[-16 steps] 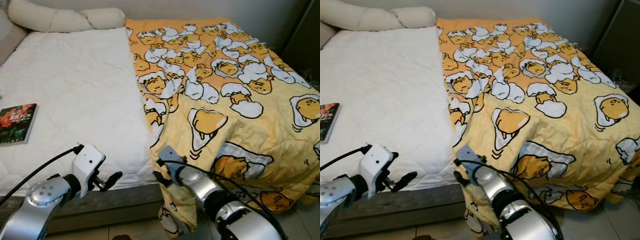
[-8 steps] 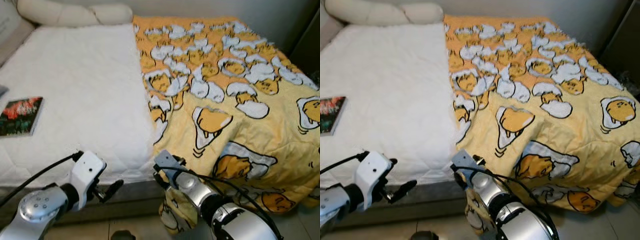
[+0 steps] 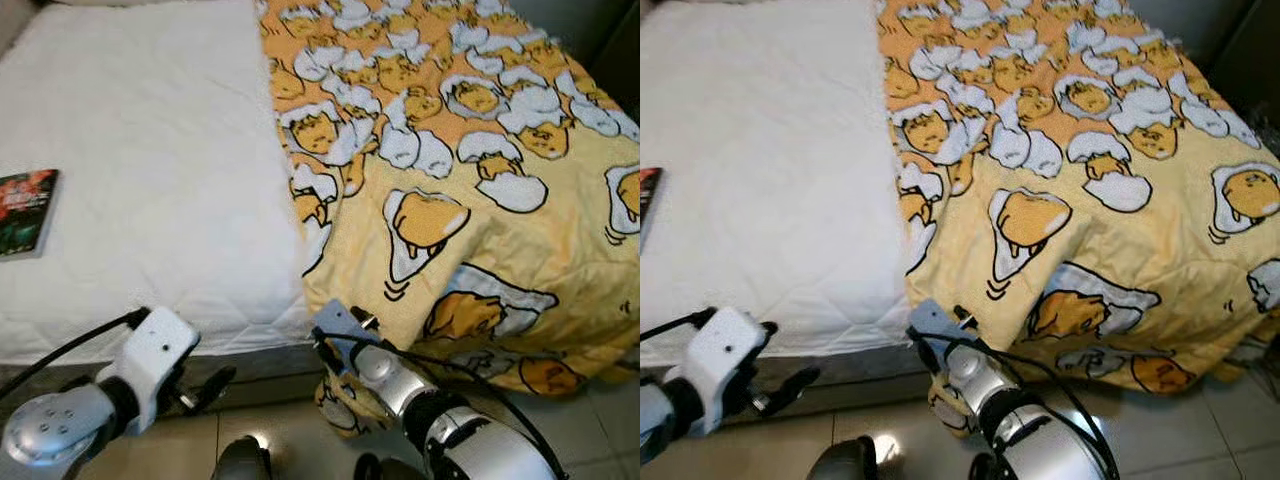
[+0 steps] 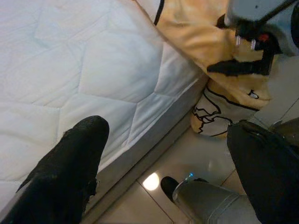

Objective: Clean up the room

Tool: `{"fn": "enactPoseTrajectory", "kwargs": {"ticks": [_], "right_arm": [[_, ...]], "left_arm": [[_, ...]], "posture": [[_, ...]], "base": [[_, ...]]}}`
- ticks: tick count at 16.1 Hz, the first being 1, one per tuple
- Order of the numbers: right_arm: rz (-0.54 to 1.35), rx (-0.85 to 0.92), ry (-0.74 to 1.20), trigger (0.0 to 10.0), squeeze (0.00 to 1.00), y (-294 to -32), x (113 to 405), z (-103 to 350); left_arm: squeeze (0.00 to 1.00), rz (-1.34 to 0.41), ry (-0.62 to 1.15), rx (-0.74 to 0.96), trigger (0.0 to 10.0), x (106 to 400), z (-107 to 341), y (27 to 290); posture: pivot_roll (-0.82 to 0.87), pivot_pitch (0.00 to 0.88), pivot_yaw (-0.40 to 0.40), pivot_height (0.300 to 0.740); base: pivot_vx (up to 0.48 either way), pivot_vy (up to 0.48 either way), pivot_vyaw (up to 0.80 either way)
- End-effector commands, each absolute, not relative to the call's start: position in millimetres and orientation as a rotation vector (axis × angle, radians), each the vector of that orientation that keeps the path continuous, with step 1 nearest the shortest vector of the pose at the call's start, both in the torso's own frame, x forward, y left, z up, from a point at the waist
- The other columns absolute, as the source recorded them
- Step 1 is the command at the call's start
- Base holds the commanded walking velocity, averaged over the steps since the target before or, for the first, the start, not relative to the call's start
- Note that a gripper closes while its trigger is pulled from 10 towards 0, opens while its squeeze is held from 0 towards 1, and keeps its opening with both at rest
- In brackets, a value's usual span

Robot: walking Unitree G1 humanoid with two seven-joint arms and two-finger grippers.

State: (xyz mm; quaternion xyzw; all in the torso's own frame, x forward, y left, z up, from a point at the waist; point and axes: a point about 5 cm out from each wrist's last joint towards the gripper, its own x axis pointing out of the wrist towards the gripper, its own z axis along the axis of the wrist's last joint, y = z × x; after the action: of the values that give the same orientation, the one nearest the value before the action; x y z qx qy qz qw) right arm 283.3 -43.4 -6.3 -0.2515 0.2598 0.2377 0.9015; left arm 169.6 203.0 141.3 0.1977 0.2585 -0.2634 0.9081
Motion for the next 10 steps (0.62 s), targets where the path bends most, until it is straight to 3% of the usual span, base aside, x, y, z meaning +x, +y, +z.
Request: {"fn": "enactPoseTrajectory", "kwargs": {"ticks": [1, 10], "right_arm": [[0.476, -0.512, 0.537, 0.0, 0.0, -46.0, 284.0, -6.4], [0.45, -0.503, 0.523, 0.0, 0.0, -49.4, 289.4, -2.3]], "left_arm": [[0.0, -0.569, 0.55, 0.402, 10.0, 162.0, 143.6, 201.7], [0.0, -0.632, 0.571, 0.391, 10.0, 156.1, 145.3, 195.0]], "posture": [[0.4, 0.211, -0.039, 0.74], [0.4, 0.199, -0.034, 0.74]], "base": [[0.0, 0.0, 0.0], [0.0, 0.0, 0.0]]}}
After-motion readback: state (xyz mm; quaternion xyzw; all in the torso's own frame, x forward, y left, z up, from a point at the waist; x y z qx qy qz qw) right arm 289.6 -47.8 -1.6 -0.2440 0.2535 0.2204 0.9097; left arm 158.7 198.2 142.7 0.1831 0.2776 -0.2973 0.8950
